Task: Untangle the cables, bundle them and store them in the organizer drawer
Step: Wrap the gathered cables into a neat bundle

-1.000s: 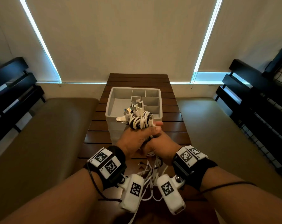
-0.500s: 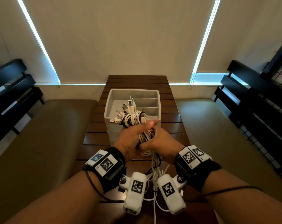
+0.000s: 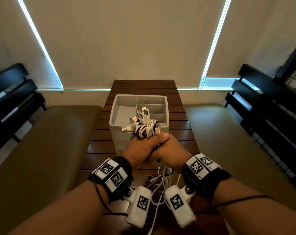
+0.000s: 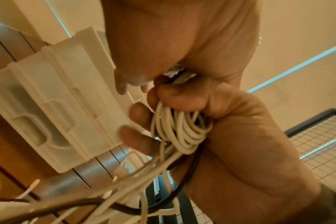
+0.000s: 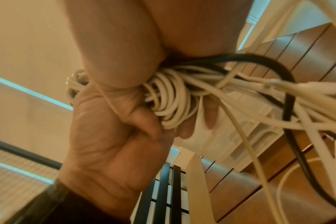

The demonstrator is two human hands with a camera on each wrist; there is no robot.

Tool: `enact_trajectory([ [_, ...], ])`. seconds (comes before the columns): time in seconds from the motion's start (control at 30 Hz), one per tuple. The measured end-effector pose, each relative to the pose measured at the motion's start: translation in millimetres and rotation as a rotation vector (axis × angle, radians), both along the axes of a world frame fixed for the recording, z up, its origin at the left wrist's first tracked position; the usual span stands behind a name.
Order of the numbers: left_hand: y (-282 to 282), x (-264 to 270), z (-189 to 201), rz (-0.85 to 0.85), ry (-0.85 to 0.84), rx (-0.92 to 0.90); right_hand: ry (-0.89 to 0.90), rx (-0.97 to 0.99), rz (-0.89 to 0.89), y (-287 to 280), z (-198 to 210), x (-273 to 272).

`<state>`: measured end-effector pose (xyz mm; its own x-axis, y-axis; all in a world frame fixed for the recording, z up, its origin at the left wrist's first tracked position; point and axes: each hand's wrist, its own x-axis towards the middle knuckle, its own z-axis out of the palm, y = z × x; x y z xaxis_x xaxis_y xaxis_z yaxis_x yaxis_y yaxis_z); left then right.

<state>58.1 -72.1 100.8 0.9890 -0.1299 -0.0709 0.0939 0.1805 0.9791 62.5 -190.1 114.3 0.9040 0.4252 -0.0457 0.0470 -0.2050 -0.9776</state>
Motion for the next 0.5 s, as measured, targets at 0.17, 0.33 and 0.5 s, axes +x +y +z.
enact_trajectory([
  [0.17,-6,3,2,-0.011,-0.007,0.002,0.133,0.084,0.045,-5,-1,-1],
  [0.33,-7,2,3,-0.051,0.065,-0.119,0.281,0.205,0.153,-10,1,-2],
  [0.5,-3,1,1,-0.132,0.080,-0.165,0.441,0.352,0.266,-13,0,-4],
])
